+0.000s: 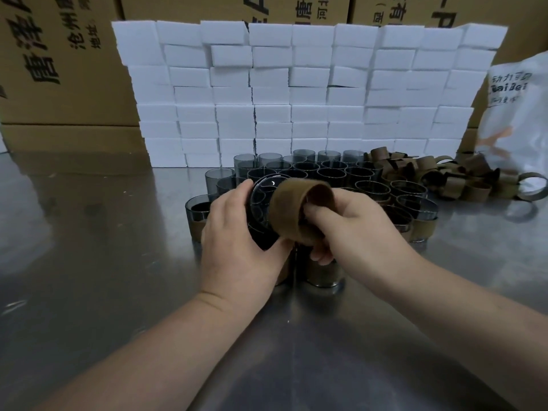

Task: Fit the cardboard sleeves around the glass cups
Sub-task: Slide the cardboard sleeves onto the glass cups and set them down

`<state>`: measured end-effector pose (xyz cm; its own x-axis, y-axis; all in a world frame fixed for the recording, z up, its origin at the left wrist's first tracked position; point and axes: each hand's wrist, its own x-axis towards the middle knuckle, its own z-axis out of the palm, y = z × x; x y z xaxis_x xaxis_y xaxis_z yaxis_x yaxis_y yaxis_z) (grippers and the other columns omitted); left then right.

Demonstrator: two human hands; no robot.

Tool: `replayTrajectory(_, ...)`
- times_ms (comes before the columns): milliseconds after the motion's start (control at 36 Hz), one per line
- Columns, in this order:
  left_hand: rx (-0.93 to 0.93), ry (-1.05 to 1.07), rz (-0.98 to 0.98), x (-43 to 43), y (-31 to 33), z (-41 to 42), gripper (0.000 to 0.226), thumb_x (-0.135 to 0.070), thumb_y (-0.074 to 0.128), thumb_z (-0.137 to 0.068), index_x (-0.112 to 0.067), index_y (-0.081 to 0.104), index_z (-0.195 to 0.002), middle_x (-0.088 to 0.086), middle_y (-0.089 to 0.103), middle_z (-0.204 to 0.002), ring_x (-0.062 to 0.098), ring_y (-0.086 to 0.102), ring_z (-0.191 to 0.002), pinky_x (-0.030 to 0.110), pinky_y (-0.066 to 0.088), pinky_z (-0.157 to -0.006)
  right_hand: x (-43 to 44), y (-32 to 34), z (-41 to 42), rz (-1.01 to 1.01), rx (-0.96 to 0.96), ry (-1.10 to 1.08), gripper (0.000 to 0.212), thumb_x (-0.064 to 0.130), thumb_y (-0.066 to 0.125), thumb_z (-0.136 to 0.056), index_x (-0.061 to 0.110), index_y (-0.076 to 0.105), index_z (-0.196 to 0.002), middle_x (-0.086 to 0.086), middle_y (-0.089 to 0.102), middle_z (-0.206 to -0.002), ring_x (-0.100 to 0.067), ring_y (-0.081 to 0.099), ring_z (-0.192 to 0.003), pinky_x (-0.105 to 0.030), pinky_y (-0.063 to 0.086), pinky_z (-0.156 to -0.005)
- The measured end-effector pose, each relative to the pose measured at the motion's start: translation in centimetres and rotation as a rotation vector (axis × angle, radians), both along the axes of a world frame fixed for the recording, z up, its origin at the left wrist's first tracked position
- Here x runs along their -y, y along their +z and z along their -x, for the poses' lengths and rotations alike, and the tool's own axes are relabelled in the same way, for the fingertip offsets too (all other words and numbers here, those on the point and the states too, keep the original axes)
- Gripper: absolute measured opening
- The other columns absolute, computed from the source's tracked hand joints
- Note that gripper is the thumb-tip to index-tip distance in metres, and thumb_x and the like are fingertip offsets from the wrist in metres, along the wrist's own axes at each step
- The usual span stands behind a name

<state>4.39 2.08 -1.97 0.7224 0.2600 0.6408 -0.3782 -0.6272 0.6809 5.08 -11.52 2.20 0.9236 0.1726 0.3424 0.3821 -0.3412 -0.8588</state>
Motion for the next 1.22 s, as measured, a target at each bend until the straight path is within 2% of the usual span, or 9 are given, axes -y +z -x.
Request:
replayTrajectory(222,0.037,0.023,-0.021,0.0,0.0,-0.1,0.078,-0.032,0.08,-0.062,-0.02,0.045,-0.13,-0.002,0.046,-0.121,0.015,0.042,-0.118,0.045,0.038,-0.101,0.3,0.8,0.6,0.166,0.08,-0.079,0.049,0.05,0.027,-0.078,0.017,0.06,-0.061,0.006,0.057,-0.052,-0.006,0.048,-0.049,-0.029,0.036,-0.055)
replayTrajectory(361,0.078,0.026,-0.024,0.1,0.1,0.0,0.079,-0.034,0.078,-0.063,-0.017,0.043,-0.132,-0.005,0.043,-0.119,0.016,0.042,-0.118,0.047,0.038,-0.101,0.5,0.9,0.9,0.23,0.167,-0.091,0.047,0.041,0.034,-0.09,0.015,0.046,-0.052,0.01,0.048,-0.044,-0.005,0.044,-0.047,-0.016,0.033,-0.046)
replayTrajectory(500,0.084,0.034,-0.026,0.1,0.2,-0.1,0.08,-0.037,0.074,-0.062,-0.016,0.043,-0.133,0.005,0.047,-0.125,0.016,0.04,-0.12,0.046,0.038,-0.102,0.2,0.6,0.9,0.23,0.272,-0.064,0.024,0.019,0.048,-0.086,0.041,0.057,-0.091,0.017,0.064,-0.079,0.002,0.057,-0.08,-0.022,0.05,-0.069)
replayTrajectory(778,0.153,0.102,-0.147,0.0,0.1,-0.2,0.078,-0.04,0.075,-0.063,-0.017,0.046,-0.131,0.003,0.052,-0.128,0.02,0.038,-0.115,0.037,0.033,-0.098,0.4,0.5,0.2,0.034,0.175,-0.134,0.015,0.022,0.052,-0.072,0.033,0.049,-0.082,0.003,0.063,-0.063,-0.015,0.059,-0.051,-0.036,0.053,-0.054)
replayTrajectory(889,0.192,0.051,-0.158,0.0,0.1,0.1,0.077,-0.031,0.079,-0.065,-0.013,0.045,-0.132,0.007,0.049,-0.127,0.012,0.038,-0.114,0.036,0.034,-0.098,0.3,0.0,0.3,0.07,0.127,-0.108,0.022,0.019,0.049,-0.081,0.031,0.047,-0.099,0.019,0.062,-0.063,-0.002,0.054,-0.045,-0.027,0.042,-0.049)
replayTrajectory(972,0.236,0.014,-0.169,-0.1,-0.1,0.1,0.081,-0.021,0.082,-0.062,-0.011,0.044,-0.133,0.002,0.039,-0.122,0.005,0.037,-0.111,0.019,0.032,-0.099,0.1,-0.1,0.3,0.107,0.079,-0.096,0.04,0.025,0.045,-0.086,0.033,0.043,-0.125,0.014,0.062,-0.061,0.003,0.055,-0.049,-0.018,0.04,-0.049)
replayTrajectory(1083,0.277,-0.026,-0.174,0.1,0.2,0.5,0.075,-0.037,0.069,-0.066,-0.026,0.033,-0.131,-0.004,0.029,-0.121,-0.008,0.032,-0.099,0.009,0.031,-0.092,-0.2,-0.2,0.4,0.023,-0.017,-0.053,0.06,0.038,0.037,-0.073,0.034,0.043,-0.132,0.015,0.055,-0.065,0.001,0.052,-0.048,-0.018,0.037,-0.052)
replayTrajectory(1139,0.28,-0.048,-0.186,0.2,0.4,0.8,0.071,-0.044,0.057,-0.068,-0.026,0.03,-0.13,-0.004,0.028,-0.122,-0.001,0.039,-0.101,0.014,0.036,-0.089,-0.3,-0.2,0.5,-0.029,-0.046,-0.027,0.061,0.034,0.034,-0.071,0.036,0.042,-0.132,0.007,0.06,-0.053,-0.003,0.053,-0.04,-0.018,0.039,-0.042)
replayTrajectory(1222,0.279,-0.082,-0.176,0.2,0.3,0.8,0.073,-0.038,0.061,-0.068,-0.02,0.031,-0.131,-0.001,0.028,-0.124,0.007,0.037,-0.112,-0.001,0.021,-0.093,-0.5,-0.1,0.8,-0.097,-0.041,0.011,0.058,0.03,0.035,-0.075,0.035,0.045,-0.132,0.001,0.068,-0.079,-0.014,0.062,-0.047,-0.024,0.047,-0.042)
